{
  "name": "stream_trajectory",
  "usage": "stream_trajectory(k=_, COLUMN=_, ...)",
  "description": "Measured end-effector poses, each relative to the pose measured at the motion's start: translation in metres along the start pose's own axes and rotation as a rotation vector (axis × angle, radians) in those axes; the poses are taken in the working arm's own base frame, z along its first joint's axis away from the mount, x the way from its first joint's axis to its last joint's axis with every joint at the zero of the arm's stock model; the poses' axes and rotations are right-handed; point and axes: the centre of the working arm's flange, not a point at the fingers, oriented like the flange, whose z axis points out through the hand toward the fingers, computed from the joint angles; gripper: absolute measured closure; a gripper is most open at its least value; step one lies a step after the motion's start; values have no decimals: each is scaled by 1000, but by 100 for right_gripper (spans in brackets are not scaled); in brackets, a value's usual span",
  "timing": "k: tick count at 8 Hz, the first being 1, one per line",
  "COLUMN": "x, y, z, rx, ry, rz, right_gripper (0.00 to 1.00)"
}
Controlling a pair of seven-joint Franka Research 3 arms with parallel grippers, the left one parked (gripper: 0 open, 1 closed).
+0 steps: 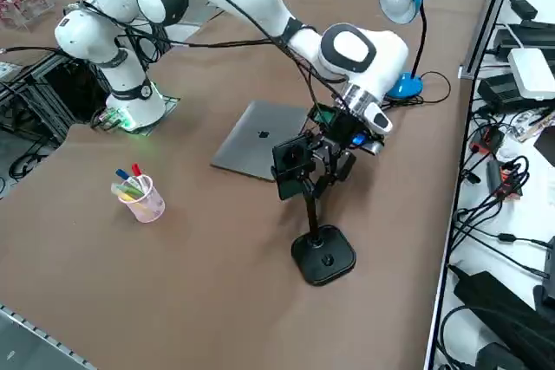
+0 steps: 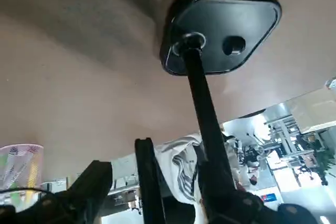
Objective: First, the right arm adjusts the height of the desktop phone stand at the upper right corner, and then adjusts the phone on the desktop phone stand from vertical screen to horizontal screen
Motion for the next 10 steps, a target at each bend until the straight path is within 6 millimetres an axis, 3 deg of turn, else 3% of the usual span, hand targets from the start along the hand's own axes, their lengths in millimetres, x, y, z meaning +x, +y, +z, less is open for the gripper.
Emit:
stream_trajectory(k=6, x=-6, y=2, z=18, rx=84, ry=23, rz=14, right_gripper=7)
stream_trajectory(k=8, x=-6, y=2, z=17, rx=85, ry=25, rz=13, right_gripper=15)
stream_trajectory(k=10, x=-6, y=2, z=17, rx=85, ry=25, rz=12, right_gripper=33)
